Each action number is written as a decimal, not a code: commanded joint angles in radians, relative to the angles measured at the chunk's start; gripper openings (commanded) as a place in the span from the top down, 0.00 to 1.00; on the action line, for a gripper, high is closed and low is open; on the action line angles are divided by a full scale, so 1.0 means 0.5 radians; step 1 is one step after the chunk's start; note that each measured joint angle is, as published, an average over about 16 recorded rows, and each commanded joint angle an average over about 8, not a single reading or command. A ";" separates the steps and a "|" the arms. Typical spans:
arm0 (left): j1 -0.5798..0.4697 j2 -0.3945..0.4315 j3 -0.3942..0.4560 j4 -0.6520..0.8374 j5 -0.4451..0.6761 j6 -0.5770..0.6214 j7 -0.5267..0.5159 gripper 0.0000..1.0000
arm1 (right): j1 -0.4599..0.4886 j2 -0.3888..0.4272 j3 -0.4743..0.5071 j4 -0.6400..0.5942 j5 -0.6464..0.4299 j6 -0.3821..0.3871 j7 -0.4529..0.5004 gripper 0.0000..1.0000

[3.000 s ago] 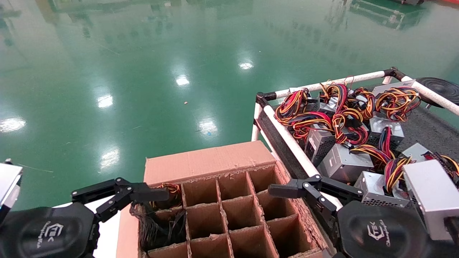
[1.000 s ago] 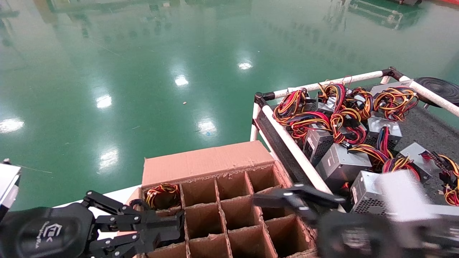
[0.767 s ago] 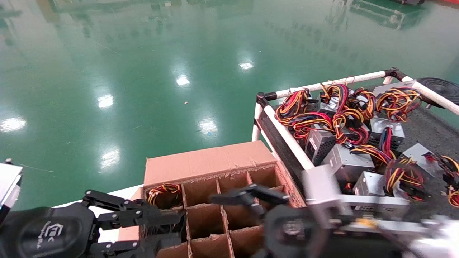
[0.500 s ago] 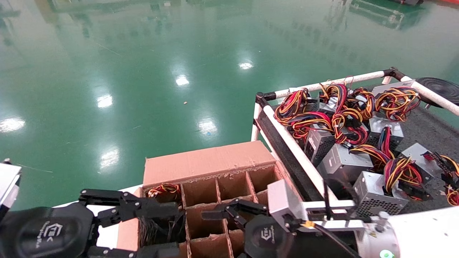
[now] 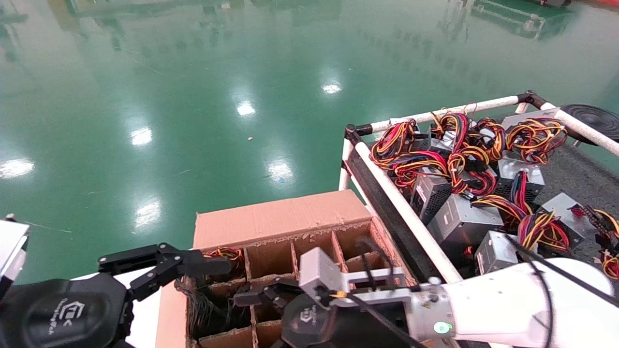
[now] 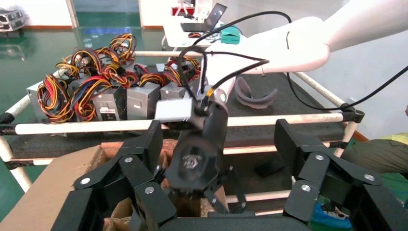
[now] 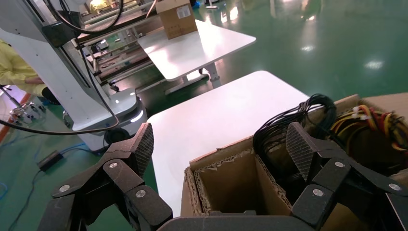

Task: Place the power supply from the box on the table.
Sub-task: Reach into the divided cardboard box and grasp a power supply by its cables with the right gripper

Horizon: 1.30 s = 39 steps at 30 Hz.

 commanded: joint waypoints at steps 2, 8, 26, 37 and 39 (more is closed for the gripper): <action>0.000 0.000 0.000 0.000 0.000 0.000 0.000 0.00 | 0.045 -0.079 -0.043 -0.140 -0.017 0.001 -0.043 0.00; 0.000 0.000 0.000 0.000 0.000 0.000 0.000 0.00 | 0.101 -0.211 -0.089 -0.406 -0.027 0.048 -0.035 0.00; 0.000 0.000 0.000 0.000 0.000 0.000 0.000 0.00 | 0.038 -0.306 -0.268 -0.345 0.097 0.497 0.192 0.00; 0.000 0.000 0.001 0.000 0.000 0.000 0.000 0.00 | -0.029 -0.301 -0.463 -0.092 0.258 0.765 0.378 0.00; 0.000 0.000 0.001 0.000 0.000 0.000 0.000 0.00 | -0.032 -0.299 -0.494 -0.066 0.293 0.778 0.404 0.00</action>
